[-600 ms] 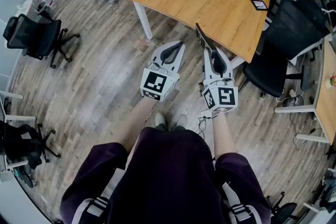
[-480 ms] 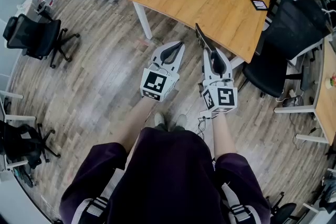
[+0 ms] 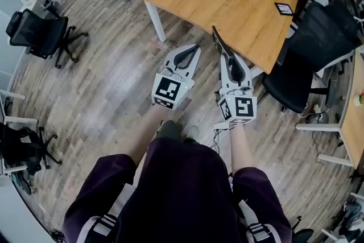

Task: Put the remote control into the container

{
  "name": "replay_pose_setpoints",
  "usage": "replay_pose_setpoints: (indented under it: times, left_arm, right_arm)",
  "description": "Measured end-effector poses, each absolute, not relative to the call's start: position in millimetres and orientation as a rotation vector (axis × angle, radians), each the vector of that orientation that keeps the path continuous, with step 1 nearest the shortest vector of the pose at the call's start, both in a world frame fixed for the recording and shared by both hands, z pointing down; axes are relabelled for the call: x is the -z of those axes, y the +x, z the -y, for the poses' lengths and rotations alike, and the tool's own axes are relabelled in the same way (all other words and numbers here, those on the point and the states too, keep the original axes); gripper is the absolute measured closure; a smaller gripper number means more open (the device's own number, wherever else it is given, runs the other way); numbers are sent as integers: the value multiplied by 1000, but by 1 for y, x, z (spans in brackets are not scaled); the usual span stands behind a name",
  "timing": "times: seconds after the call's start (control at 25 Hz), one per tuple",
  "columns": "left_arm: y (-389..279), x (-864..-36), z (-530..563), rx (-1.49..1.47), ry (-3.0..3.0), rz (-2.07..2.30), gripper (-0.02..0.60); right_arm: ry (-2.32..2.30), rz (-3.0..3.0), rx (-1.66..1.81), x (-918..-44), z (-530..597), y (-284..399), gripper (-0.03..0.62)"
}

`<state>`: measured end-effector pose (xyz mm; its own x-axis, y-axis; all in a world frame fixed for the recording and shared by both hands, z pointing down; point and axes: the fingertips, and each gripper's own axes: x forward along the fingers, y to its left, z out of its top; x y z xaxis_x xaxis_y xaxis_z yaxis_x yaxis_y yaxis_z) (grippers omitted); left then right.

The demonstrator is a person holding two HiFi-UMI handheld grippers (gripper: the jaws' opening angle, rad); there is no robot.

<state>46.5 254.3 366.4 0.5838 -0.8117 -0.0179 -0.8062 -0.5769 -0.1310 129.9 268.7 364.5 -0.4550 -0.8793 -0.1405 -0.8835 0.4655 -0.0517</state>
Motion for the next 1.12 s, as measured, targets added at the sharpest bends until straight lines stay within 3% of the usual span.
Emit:
replay_pose_setpoints:
  times: [1.12]
  left_arm:
    - [8,-405,-87,114,-2726,-1349,568]
  right_arm:
    - [-1559,-2582,-7,-401,-108,79,487]
